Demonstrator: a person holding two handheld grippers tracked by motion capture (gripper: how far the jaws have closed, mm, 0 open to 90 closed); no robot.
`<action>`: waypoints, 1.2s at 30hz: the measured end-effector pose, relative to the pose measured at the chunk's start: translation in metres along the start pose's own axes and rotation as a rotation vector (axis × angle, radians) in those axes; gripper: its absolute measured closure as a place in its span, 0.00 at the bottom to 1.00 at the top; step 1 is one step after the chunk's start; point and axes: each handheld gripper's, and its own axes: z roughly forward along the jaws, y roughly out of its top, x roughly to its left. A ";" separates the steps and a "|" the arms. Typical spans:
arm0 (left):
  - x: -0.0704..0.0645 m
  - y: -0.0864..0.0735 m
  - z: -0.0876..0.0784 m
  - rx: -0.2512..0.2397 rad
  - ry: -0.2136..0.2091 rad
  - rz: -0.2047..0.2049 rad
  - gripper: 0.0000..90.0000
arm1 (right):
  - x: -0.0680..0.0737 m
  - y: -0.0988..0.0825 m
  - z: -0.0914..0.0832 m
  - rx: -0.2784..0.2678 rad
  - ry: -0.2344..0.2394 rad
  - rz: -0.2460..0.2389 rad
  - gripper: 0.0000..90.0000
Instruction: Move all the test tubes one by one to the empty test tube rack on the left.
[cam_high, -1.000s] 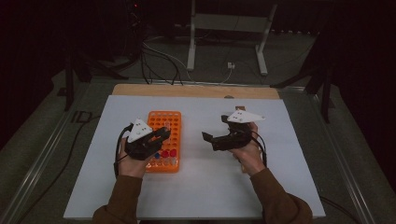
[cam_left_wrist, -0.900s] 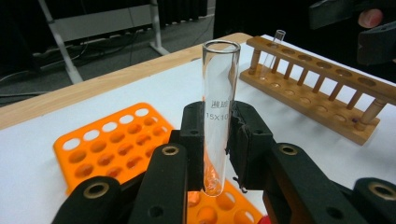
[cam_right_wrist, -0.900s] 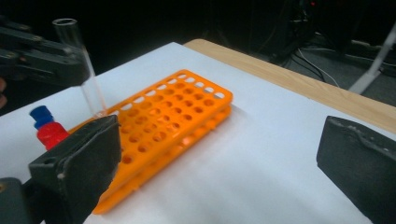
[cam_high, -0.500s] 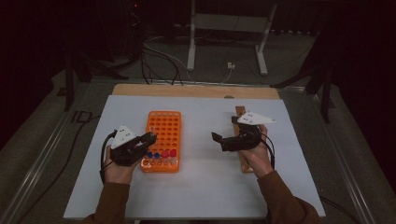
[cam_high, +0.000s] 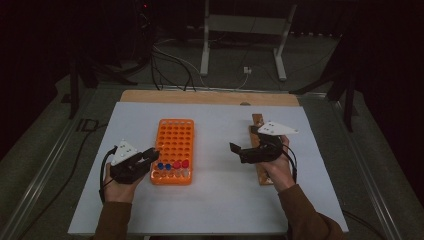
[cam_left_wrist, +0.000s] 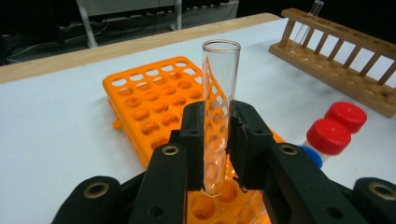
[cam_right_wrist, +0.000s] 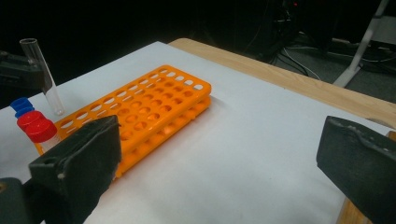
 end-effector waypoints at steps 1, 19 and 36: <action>0.001 -0.002 0.000 0.004 0.000 0.004 0.85 | 0.000 0.000 0.000 -0.001 0.000 0.000 0.01; 0.001 -0.022 0.010 0.100 0.013 0.021 0.85 | -0.009 -0.010 -0.008 -0.003 -0.013 0.024 0.01; -0.003 -0.029 0.016 0.178 0.039 0.084 0.86 | -0.012 -0.013 -0.010 -0.008 -0.017 0.031 0.01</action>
